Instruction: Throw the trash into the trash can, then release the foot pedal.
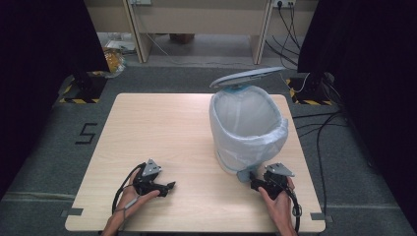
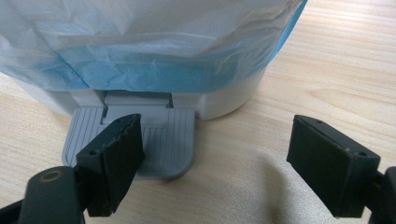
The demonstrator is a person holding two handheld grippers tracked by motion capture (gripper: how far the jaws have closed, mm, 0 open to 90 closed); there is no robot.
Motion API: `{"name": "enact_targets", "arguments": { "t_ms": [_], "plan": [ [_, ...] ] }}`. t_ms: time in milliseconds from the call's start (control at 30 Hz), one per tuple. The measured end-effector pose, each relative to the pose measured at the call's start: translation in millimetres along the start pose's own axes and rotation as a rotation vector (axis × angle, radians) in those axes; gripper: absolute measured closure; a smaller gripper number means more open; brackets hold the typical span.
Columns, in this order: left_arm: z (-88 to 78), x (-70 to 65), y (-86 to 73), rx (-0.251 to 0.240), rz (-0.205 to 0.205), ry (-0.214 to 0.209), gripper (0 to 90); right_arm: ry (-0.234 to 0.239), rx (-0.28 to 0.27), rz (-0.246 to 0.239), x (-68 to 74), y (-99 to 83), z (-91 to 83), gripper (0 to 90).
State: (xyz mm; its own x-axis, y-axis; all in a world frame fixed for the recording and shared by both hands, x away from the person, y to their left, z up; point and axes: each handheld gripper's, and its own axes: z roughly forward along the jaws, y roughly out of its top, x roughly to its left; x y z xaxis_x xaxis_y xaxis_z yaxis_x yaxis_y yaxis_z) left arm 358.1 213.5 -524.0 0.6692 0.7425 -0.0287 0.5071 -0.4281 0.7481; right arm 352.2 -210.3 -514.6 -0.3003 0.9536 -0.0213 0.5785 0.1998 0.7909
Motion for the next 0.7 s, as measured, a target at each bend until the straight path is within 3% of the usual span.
{"name": "enact_targets", "arguments": {
  "t_ms": [700],
  "plan": [
    [0.1,0.0,0.1,-0.002,-0.002,0.003,14.6,0.007,0.0,-0.001,-0.7,0.2,0.3,18.3]
  ]
}}
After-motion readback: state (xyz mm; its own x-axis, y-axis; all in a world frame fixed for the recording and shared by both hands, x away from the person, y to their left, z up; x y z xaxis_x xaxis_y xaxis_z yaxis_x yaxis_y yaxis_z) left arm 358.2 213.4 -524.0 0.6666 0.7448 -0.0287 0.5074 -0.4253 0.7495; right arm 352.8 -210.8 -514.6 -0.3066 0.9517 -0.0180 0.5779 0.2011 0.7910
